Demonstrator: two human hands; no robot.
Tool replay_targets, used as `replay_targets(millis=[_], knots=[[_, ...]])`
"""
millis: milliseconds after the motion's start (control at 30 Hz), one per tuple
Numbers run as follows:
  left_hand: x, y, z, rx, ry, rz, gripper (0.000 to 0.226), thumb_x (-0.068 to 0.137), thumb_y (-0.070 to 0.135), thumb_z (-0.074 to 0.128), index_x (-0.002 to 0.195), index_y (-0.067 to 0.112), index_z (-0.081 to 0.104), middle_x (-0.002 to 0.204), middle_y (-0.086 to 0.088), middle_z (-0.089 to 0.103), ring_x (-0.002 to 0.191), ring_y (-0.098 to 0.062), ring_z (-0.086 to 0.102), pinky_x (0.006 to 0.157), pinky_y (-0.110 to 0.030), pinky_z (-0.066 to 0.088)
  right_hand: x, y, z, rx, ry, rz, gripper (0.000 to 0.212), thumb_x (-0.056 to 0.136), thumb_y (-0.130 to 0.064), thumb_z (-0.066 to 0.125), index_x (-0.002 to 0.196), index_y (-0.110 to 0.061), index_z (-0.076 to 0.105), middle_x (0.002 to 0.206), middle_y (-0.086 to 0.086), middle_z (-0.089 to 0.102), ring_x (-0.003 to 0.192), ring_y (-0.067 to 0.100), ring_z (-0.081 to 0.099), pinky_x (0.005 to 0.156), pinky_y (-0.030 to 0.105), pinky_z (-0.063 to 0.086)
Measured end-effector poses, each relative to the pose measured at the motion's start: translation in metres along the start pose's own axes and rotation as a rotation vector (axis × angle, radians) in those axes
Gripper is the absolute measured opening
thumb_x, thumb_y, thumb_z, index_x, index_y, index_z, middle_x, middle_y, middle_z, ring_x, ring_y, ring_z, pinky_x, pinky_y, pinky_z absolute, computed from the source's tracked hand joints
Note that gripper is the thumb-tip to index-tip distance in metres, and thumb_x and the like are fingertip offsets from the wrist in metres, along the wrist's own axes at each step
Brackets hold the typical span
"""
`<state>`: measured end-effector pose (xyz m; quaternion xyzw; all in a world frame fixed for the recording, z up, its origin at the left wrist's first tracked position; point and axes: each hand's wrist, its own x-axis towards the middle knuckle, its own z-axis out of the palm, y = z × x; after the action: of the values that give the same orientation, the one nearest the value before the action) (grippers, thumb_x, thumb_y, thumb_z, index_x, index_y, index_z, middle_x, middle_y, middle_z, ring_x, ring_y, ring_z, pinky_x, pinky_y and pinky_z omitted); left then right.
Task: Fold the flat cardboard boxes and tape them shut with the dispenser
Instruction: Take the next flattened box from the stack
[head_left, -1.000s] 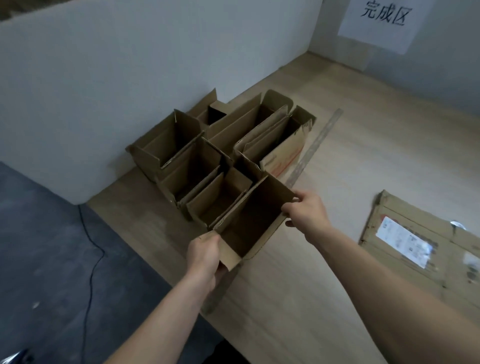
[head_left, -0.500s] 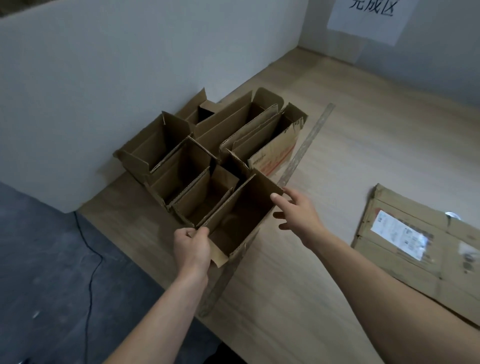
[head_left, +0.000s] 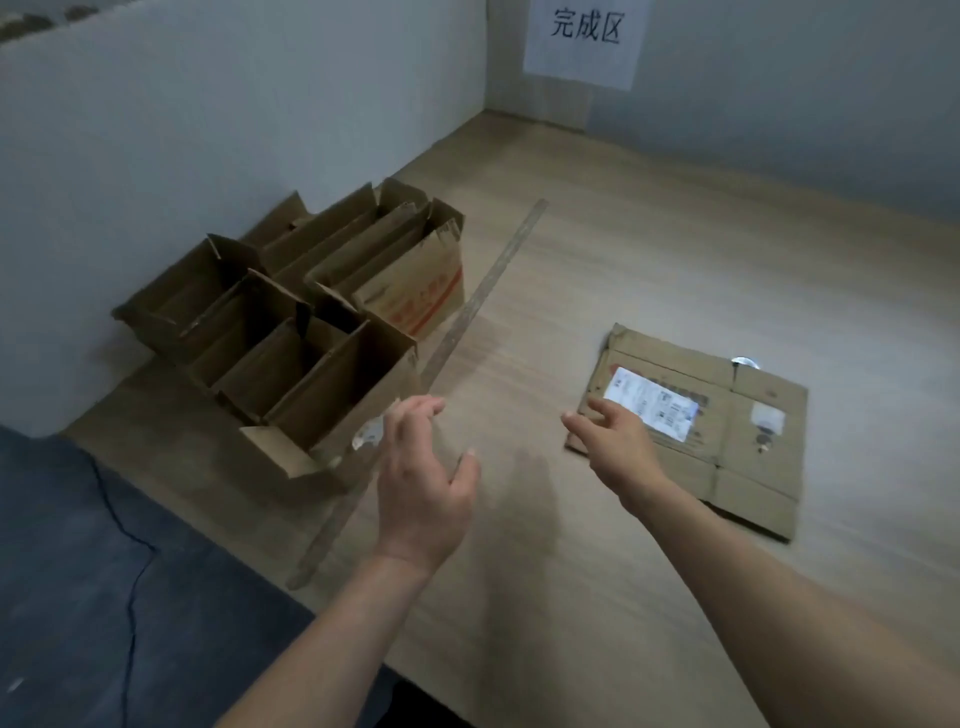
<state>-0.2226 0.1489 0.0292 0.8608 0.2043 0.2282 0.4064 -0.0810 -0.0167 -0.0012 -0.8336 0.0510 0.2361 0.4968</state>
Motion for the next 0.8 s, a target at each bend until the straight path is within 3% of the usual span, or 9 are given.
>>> replay_targets(millis=[133,233,433,633,800], knots=[[-0.018,0.015,0.069,0.143,-0.273,-0.009,0.06,0.079,0.014,0.075,0.133,0.004,0.05,0.14,-0.011,0.043,0.133,-0.022,0.041,0.111,-0.023,0.029,-0.007,0.048,-0.072,0.013,0.088,0.095,0.07,0.087,-0.029,0.076,0.149,-0.019,0.047,0.142,0.013,0.057,0.125,0.025,0.058,0.106,0.04,0.047],[-0.019,0.022,0.108,0.22,-0.452,-0.021,0.071,0.08,0.022,0.076,0.142,0.004,0.044,0.151,-0.016,0.034,0.143,-0.027,0.031,0.116,-0.027,0.023,-0.011,0.079,-0.116,-0.052,0.141,0.163,0.074,0.086,-0.018,0.078,0.152,-0.016,0.045,0.148,0.012,0.052,0.133,0.026,0.053,0.1,0.032,0.041],[0.009,0.01,0.169,0.451,-0.702,-0.028,0.095,0.084,0.039,0.075,0.156,0.016,0.017,0.164,-0.015,-0.001,0.152,-0.027,0.002,0.12,-0.03,0.009,-0.001,0.126,-0.159,-0.303,0.216,0.284,0.094,0.076,-0.021,0.084,0.157,-0.022,0.035,0.156,0.009,0.044,0.14,0.031,0.045,0.11,0.041,0.042],[0.054,-0.011,0.213,0.603,-0.862,0.021,0.115,0.075,0.046,0.082,0.157,0.02,0.005,0.163,-0.017,-0.016,0.15,-0.037,-0.007,0.123,-0.038,0.008,0.028,0.144,-0.163,-0.372,0.206,0.364,0.114,0.069,-0.017,0.089,0.16,-0.025,0.02,0.156,0.01,0.035,0.141,0.031,0.04,0.109,0.042,0.041],[0.073,-0.016,0.232,0.568,-0.875,0.047,0.116,0.07,0.045,0.085,0.156,0.024,0.01,0.164,-0.015,-0.011,0.151,-0.031,-0.003,0.123,-0.033,0.01,0.045,0.144,-0.152,-0.384,0.251,0.371,0.117,0.066,-0.019,0.092,0.158,-0.032,0.021,0.152,0.013,0.04,0.138,0.034,0.043,0.108,0.044,0.043]])
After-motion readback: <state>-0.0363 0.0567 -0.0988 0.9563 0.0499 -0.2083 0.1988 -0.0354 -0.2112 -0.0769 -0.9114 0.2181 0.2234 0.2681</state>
